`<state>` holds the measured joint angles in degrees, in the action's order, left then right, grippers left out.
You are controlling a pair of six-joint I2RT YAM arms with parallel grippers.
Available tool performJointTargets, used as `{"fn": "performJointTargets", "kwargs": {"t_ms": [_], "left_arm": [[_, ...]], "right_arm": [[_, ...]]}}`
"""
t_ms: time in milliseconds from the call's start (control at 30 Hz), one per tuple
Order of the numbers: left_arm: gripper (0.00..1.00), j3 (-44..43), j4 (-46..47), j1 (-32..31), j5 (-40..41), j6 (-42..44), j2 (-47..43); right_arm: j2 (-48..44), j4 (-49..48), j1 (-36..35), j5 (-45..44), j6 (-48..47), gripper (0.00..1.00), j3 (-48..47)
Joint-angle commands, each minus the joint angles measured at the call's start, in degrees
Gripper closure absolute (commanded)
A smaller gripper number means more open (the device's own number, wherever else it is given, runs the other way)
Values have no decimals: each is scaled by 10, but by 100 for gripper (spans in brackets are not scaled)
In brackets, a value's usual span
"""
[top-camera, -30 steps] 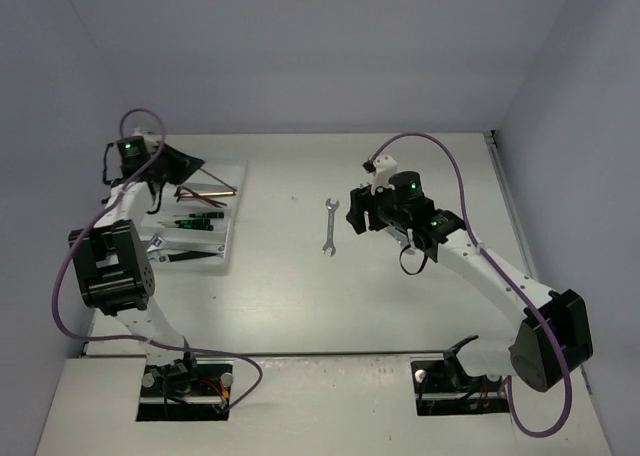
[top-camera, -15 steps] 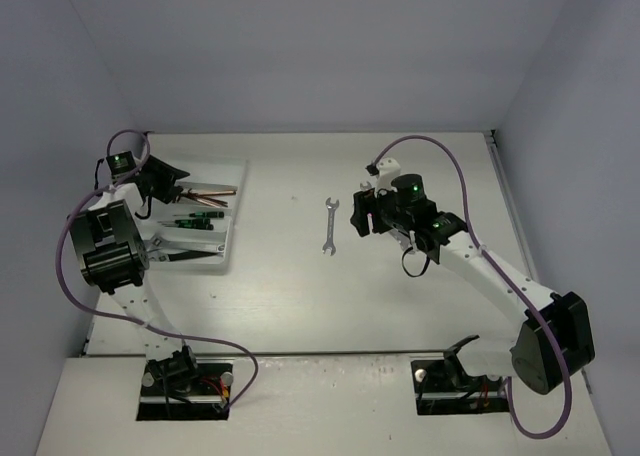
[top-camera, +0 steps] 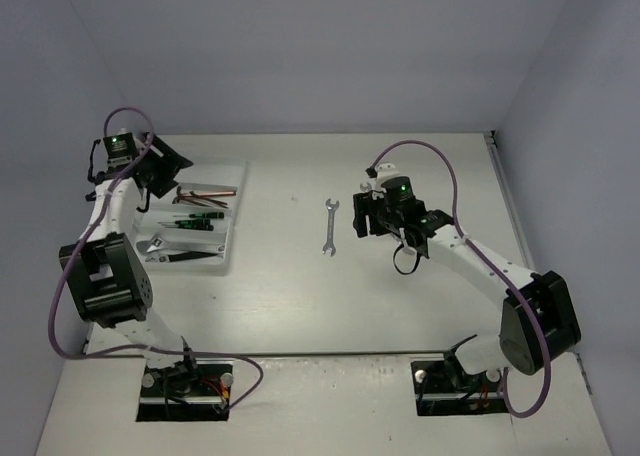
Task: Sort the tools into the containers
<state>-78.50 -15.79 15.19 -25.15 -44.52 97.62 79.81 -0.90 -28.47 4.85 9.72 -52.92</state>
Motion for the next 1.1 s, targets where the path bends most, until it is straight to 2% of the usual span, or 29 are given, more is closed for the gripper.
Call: {"fn": "performJointTargets", "kwargs": {"t_ms": [0, 167, 400, 600, 767, 1067], "left_arm": [[35, -45, -123, -122, 61, 118, -69], [35, -46, -183, -243, 134, 156, -85], [35, 8, -195, -324, 173, 159, -124], [35, 7, -200, -394, 213, 154, -116], [35, -79, -225, -477, 282, 140, -3], [37, -253, -249, -534, 299, 121, 183]], "right_arm": [[27, -14, 1, -79, 61, 38, -34], [71, -13, 0, -74, 76, 39, -57], [132, -10, -31, -146, 160, 41, -93], [129, 0, -34, -214, 195, 42, -73], [76, 21, -5, -237, 196, 41, -23], [-49, 43, 49, -234, 178, 40, 62]]}}
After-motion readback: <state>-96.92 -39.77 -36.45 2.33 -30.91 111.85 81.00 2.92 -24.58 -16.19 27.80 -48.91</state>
